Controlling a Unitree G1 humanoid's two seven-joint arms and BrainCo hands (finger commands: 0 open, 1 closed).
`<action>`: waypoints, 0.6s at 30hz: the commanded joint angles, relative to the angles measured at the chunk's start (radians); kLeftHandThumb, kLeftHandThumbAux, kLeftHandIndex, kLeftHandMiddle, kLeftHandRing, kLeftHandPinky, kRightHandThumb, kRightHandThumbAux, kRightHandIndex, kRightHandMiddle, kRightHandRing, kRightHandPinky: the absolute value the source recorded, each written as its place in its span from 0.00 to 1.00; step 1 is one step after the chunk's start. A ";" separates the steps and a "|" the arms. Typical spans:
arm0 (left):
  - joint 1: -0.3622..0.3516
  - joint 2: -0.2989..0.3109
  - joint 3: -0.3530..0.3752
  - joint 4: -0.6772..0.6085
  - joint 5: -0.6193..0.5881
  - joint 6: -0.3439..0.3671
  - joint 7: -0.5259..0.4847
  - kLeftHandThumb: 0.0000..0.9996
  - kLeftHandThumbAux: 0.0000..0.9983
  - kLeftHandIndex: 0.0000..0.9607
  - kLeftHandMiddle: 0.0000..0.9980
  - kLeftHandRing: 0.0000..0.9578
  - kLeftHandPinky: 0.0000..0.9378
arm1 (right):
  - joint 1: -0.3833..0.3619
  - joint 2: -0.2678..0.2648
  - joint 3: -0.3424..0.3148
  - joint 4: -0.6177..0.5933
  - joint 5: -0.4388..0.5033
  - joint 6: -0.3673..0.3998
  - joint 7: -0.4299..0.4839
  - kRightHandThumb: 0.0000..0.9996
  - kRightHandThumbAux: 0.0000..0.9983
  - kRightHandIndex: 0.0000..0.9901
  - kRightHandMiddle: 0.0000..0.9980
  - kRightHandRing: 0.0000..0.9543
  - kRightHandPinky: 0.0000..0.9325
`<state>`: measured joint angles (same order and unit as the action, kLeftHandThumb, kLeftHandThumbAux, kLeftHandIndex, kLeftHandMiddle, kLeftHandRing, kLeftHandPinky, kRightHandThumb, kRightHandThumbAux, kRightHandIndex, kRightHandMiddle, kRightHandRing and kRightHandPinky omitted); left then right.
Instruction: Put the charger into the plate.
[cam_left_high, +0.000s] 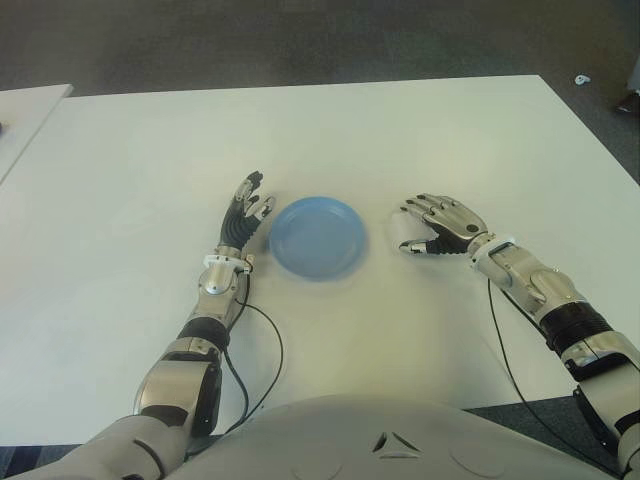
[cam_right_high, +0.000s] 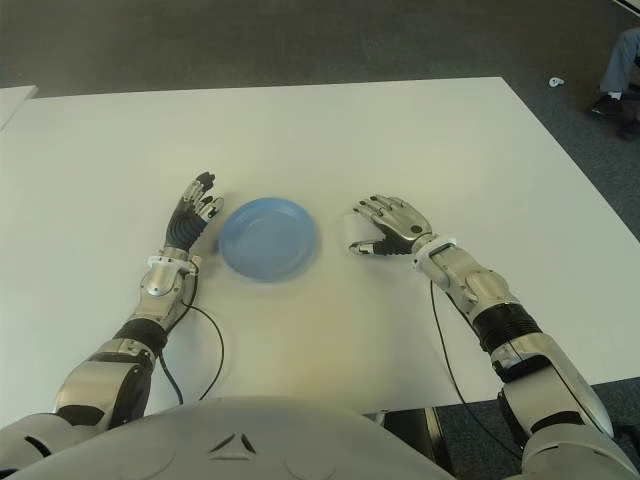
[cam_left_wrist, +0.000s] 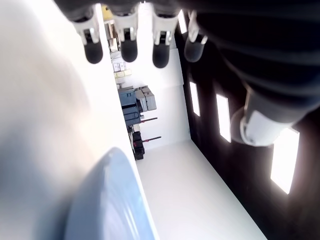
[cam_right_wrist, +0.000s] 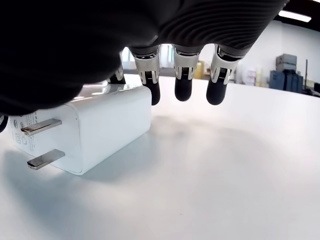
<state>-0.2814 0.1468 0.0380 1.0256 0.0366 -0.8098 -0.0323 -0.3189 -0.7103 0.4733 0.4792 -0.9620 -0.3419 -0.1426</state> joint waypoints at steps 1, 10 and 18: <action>0.142 -0.012 -0.002 0.062 0.007 0.013 -0.014 0.00 0.55 0.08 0.10 0.05 0.02 | 0.003 0.016 0.039 0.049 -0.033 0.013 -0.001 0.30 0.14 0.00 0.00 0.00 0.00; 0.146 -0.012 0.000 0.051 -0.004 0.011 -0.029 0.00 0.56 0.09 0.10 0.06 0.04 | -0.014 0.031 0.068 0.099 -0.048 0.025 -0.029 0.30 0.14 0.00 0.00 0.00 0.00; 0.146 -0.009 0.001 0.047 -0.002 0.025 -0.029 0.00 0.55 0.08 0.10 0.06 0.03 | -0.039 0.051 0.098 0.163 -0.053 0.035 -0.063 0.30 0.14 0.00 0.00 0.00 0.00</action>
<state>-0.2689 0.1489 0.0428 1.0096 0.0260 -0.8076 -0.0451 -0.3697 -0.6784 0.5341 0.5931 -0.9844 -0.3207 -0.2160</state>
